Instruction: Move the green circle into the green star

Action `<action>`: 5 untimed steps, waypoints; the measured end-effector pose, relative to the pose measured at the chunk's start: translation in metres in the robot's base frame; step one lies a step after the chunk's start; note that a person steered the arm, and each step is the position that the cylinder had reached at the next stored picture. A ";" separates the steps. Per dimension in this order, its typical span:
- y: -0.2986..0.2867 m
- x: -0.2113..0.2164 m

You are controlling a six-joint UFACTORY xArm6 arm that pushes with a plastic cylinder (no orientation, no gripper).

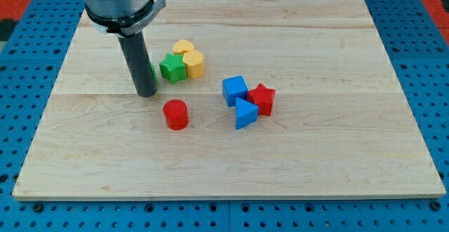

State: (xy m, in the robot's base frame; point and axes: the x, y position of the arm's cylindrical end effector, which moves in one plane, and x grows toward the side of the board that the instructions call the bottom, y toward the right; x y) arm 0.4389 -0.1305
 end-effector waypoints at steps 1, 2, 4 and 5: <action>-0.002 0.000; -0.041 -0.004; -0.058 -0.019; -0.055 -0.036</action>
